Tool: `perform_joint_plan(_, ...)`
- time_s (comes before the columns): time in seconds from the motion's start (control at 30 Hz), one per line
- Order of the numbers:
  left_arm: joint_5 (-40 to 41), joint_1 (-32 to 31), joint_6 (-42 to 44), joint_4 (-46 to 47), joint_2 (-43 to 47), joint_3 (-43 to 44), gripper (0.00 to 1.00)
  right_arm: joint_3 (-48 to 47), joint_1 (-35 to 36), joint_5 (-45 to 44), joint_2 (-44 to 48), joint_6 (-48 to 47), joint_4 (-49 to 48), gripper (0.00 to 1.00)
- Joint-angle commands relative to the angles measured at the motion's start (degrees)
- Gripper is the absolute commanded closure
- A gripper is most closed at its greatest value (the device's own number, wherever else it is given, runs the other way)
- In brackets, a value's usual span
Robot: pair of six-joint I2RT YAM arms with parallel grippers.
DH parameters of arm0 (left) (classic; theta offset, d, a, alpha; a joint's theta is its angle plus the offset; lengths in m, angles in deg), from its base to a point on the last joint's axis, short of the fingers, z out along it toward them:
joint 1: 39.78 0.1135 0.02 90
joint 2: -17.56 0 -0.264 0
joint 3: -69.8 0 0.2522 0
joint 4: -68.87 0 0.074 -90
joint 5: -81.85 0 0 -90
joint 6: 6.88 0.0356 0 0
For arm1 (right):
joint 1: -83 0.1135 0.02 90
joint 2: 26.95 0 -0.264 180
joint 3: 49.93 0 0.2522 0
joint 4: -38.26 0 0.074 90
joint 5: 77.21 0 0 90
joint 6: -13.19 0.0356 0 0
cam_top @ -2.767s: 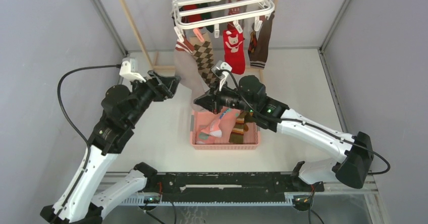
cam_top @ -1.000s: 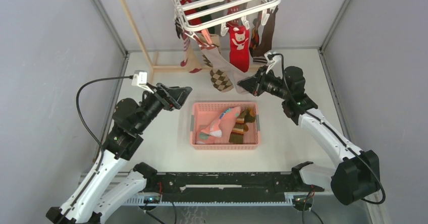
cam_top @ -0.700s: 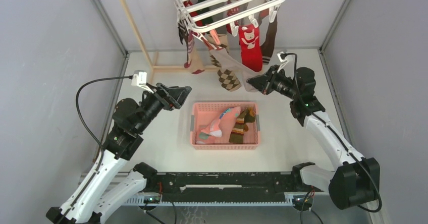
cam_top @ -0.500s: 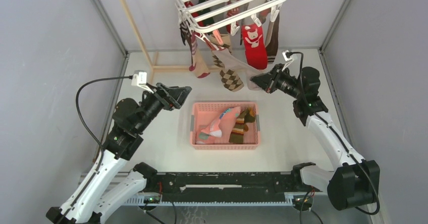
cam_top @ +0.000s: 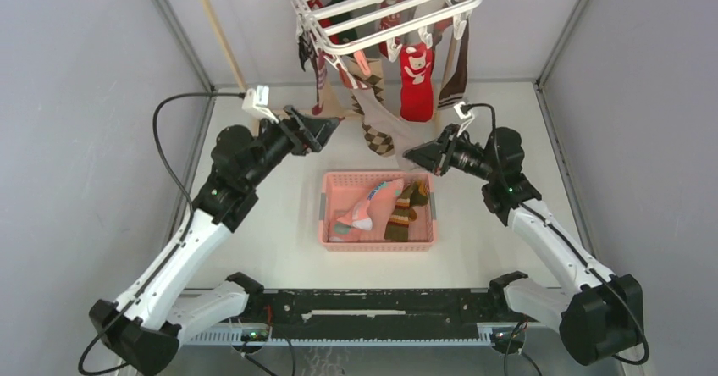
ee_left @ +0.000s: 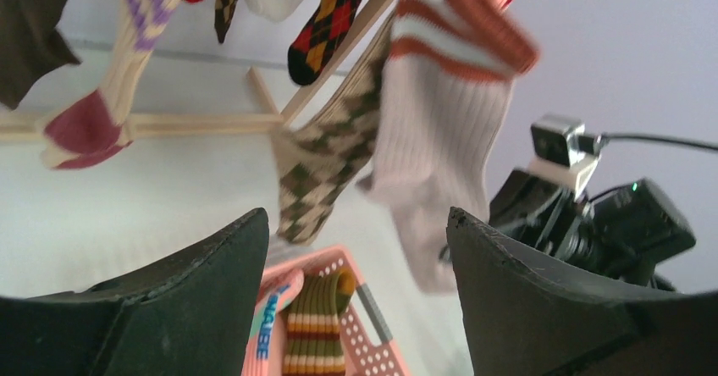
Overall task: Remove the socks clipped to the hanger
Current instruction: Remove the sock from the hanger.
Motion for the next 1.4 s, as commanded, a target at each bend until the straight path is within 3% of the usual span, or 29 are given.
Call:
perform_joint_plan(0.0, -0.8, 0.5, 1.4, 4.5, -2.8, 10.0, 0.18, -0.3, 5.4, -3.0, 2.2, -1.9, 0.0, 0.87)
perform_joint_plan(0.2, 2.5, 0.6, 1.7, -0.9, -5.7, 18.2, 0.18, -0.3, 14.4, -10.5, 2.1, -4.8, 1.6, 0.87)
perform_joint_plan(0.47, 8.8, 0.7, 2.9, -5.6, -5.5, 21.4, 0.18, -1.4, 23.8, -19.5, -0.7, -8.3, 1.9, 0.87)
perform_joint_plan(0.73, 11.2, 0.7, 4.4, -11.9, -10.8, 28.7, 0.19, -5.4, 31.4, -27.8, -4.4, -12.2, 4.9, 0.87)
perform_joint_plan(1.03, 10.2, 0.7, 5.0, -16.8, -16.3, 36.0, 0.23, -10.5, 36.9, -36.9, -10.1, -16.4, 8.5, 0.87)
perform_joint_plan(1.37, 10.7, 0.8, 7.7, -15.1, -16.1, 34.8, 0.33, -12.1, 38.1, -35.9, -12.5, -17.0, 8.2, 0.87)
